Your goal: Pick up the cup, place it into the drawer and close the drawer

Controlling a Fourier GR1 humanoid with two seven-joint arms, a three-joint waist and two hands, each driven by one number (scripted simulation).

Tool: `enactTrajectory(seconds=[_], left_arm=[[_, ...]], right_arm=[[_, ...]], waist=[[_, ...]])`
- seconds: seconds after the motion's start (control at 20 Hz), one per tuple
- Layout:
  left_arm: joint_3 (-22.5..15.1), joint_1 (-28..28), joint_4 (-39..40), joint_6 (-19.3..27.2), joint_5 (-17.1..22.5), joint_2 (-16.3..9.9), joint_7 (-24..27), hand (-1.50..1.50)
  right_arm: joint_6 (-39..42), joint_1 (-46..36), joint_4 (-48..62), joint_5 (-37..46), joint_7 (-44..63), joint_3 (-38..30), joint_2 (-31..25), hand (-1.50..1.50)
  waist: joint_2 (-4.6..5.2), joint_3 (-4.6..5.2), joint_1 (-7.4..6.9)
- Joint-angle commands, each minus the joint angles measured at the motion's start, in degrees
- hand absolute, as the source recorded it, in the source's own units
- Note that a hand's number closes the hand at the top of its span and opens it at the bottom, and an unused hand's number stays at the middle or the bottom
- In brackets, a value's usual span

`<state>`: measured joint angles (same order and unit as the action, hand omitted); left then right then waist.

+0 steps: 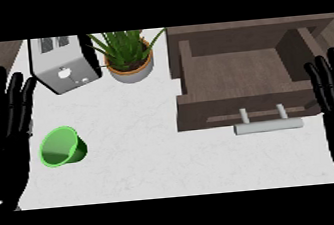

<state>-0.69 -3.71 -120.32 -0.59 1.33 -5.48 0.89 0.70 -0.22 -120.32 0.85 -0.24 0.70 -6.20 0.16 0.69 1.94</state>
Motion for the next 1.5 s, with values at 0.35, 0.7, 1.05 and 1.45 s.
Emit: enactTrajectory(seconds=[0.35, 0.7, 1.05, 1.45], left_arm=[[10.98, 6.14, 13.13, -18.24, 28.37, -8.74, -3.24, -1.50], [17.57, 3.22, 26.24, -27.70, 33.99, -13.83, -0.22, -1.50], [20.30, -3.96, 42.89, -30.41, 26.35, -17.74, 4.43, -1.50], [18.73, -5.52, 58.94, -31.54, 14.76, -16.41, 16.53, -1.50]], right_arm=[[4.27, -0.15, 2.97, -2.68, 4.29, 1.79, -1.69, -1.50], [4.14, -7.68, 4.58, -4.71, 11.48, 0.13, -2.10, -1.50], [8.21, -9.84, 13.73, -6.72, 2.92, -3.72, -3.34, -1.50], [8.19, -14.23, 15.00, -6.26, 3.25, -5.70, -4.11, -1.50]], waist=[[0.36, -0.55, -2.60], [-0.10, -0.64, -2.05], [0.00, -0.67, -1.75], [-0.05, -0.66, -1.82]])
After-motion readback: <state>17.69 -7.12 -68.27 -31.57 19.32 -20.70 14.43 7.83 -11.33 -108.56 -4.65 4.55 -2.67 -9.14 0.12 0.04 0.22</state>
